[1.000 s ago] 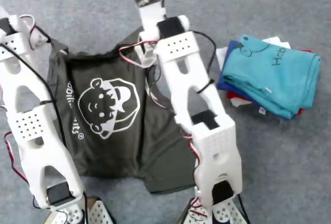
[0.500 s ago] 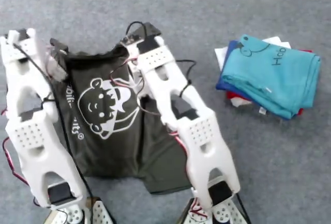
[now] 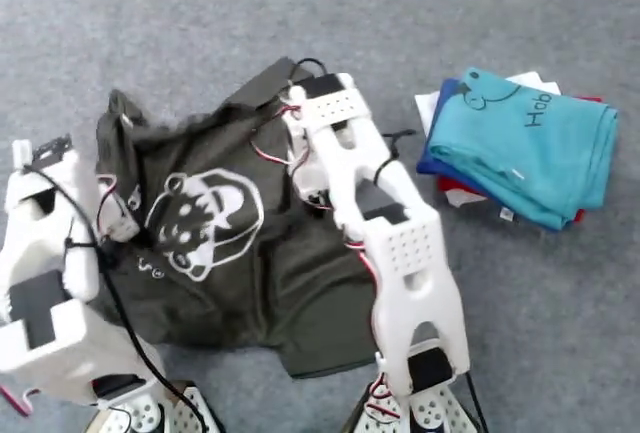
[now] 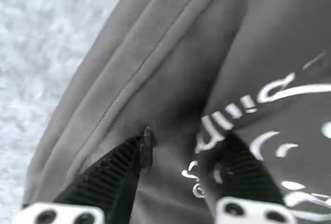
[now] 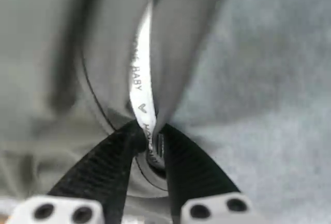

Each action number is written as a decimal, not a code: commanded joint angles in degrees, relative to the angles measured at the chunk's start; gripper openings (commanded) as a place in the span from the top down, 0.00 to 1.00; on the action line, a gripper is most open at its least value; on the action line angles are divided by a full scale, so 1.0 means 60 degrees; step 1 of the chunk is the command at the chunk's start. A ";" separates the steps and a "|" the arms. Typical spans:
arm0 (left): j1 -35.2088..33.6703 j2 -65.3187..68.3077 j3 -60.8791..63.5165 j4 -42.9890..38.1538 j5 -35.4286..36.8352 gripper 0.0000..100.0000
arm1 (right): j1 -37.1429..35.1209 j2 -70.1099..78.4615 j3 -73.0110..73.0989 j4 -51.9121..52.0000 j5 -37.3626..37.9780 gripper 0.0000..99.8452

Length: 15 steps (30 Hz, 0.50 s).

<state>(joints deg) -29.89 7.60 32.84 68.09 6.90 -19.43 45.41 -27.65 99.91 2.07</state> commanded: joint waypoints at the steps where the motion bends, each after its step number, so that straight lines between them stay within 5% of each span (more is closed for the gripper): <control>1: -0.1106 -0.0249 0.0828 0.0205 -0.1421 0.97 | 0.0103 -0.2029 0.2103 0.0161 0.0337 0.99; 15: -0.3011 -0.3385 0.0813 0.4205 -0.6579 0.97 | 0.0132 -0.8740 0.9531 -0.0132 0.2828 0.99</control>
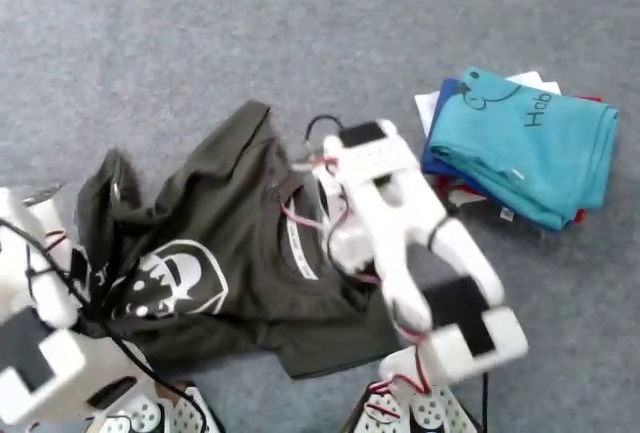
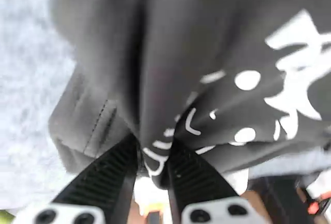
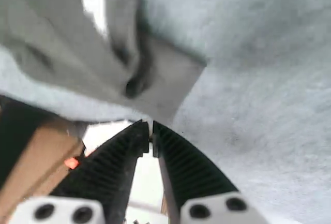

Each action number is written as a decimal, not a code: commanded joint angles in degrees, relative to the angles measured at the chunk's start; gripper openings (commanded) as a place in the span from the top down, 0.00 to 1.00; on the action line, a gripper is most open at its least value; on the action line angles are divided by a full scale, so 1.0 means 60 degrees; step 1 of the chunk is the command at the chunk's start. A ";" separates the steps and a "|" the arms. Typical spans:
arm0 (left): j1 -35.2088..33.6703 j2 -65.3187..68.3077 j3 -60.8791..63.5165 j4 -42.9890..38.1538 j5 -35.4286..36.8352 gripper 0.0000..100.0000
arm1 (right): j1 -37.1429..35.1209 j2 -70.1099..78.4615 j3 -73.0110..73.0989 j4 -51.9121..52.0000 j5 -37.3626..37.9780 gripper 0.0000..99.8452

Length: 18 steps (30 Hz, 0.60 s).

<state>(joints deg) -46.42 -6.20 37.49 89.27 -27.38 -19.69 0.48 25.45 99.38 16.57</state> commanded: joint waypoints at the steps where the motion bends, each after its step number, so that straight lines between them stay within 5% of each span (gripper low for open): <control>1: -0.0300 -0.1421 0.0037 0.0791 -0.1084 0.97 | 0.0176 -0.1531 0.0769 -0.0044 0.0513 0.98; 5: -0.0330 -0.2667 0.0022 0.1128 -0.1158 0.86 | 0.0147 -0.2264 0.0227 -0.0117 0.0469 0.97; 9: -0.0300 -0.3795 -0.0125 0.1495 -0.0703 0.69 | 0.0132 -0.2308 -0.0930 -0.0103 -0.0117 0.84; 13: -0.0227 -0.4777 -0.0696 0.1612 -0.0132 0.69 | 0.0132 -0.2308 -0.1897 -0.0806 -0.0718 0.72; 18: 0.0300 -0.5158 -0.2396 0.1407 0.1641 0.69 | 0.0117 -0.1941 -0.2630 -0.1597 -0.0777 0.75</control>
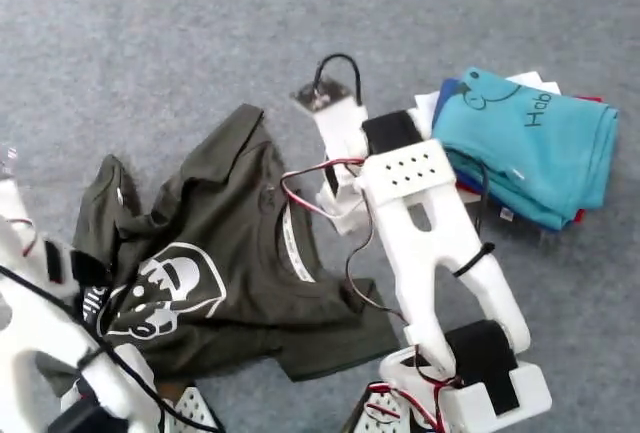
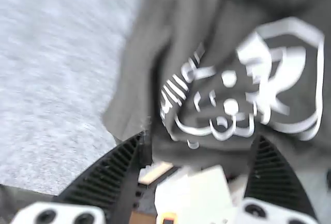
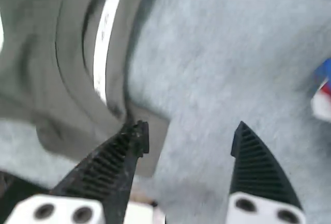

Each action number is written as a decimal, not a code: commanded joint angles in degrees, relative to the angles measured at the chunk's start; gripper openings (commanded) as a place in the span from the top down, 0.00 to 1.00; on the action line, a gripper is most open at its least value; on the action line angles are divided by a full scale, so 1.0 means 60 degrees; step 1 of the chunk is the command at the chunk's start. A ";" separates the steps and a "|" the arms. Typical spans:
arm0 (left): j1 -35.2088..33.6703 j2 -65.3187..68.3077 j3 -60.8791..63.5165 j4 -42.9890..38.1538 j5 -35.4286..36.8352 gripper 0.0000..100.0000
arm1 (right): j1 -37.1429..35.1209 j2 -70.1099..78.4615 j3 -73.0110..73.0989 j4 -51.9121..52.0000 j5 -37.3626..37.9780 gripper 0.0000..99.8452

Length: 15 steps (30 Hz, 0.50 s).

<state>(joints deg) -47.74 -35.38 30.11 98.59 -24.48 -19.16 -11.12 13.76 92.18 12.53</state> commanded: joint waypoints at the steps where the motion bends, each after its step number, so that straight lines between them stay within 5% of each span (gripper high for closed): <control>1: 0.0916 -0.0220 -0.1385 -0.0264 0.1597 0.69 | 0.0029 0.0227 -0.0828 -0.0469 -0.0103 0.77; 5: 0.2337 0.0689 -0.1634 -0.1538 0.3604 0.69 | 0.0029 0.1473 -0.1795 -0.0527 -0.0103 0.88; 9: 0.2469 0.2344 -0.1604 -0.3663 0.5817 0.69 | 0.0029 0.2791 -0.3216 -0.0469 -0.0103 0.99; 15: 0.2527 0.5011 -0.2190 -0.5509 0.8791 0.69 | 0.0029 0.4813 -0.5341 -0.0513 -0.0029 0.97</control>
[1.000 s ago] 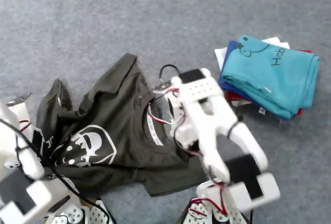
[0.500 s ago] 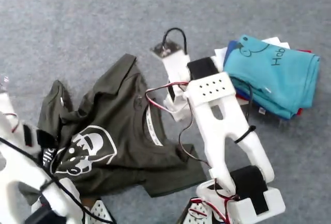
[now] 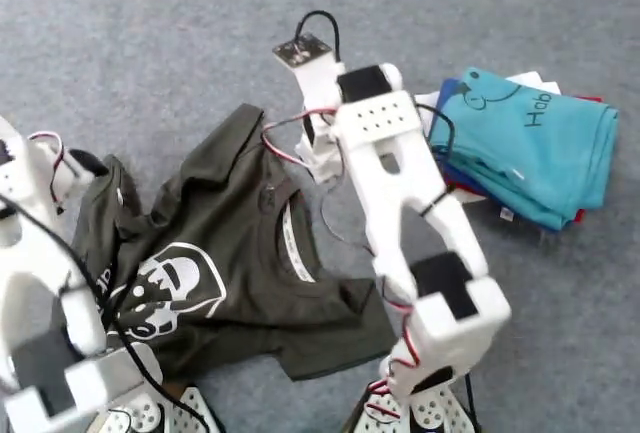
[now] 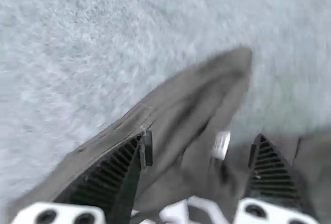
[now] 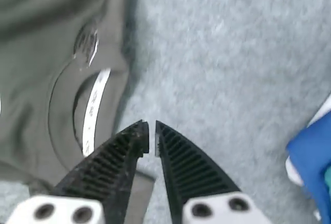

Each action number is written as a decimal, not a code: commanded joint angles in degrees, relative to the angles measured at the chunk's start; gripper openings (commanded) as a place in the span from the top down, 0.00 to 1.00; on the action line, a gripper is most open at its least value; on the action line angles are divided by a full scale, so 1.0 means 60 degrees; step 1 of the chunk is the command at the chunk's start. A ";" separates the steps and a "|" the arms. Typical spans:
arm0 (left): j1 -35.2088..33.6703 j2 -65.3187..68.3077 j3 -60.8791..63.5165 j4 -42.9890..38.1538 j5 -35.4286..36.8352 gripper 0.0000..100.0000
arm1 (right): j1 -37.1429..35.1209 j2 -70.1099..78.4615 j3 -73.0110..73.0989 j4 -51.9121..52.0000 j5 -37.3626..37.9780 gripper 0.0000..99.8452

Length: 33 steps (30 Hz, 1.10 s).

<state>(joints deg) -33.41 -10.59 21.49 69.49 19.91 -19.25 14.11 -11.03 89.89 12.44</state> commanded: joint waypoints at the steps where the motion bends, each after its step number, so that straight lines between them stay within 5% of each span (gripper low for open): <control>1: 0.0139 0.1216 -0.0945 -0.0747 0.1773 0.69 | 0.0044 0.0989 -0.1590 -0.0147 0.0000 0.97; 9: 0.0286 0.3678 -0.2147 -0.1333 0.4278 0.69 | -0.0410 0.4813 -0.5736 -0.0161 -0.1187 0.97; 21: -0.0667 0.5685 -0.3392 -0.1304 0.3883 0.87 | -0.1128 1.1436 -1.4249 -0.1700 -0.1421 0.97; 29: -0.1971 0.5656 -0.3509 -0.1377 0.3839 0.88 | -0.1158 1.0469 -1.4117 0.0454 -0.1495 0.97; 33: -0.2293 0.5714 -0.3773 -0.1377 0.3853 0.88 | -0.1187 0.9648 -1.4088 0.1670 -0.1509 0.87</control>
<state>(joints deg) -45.10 24.04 1.45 61.85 43.56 -25.23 78.55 -93.05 95.60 4.18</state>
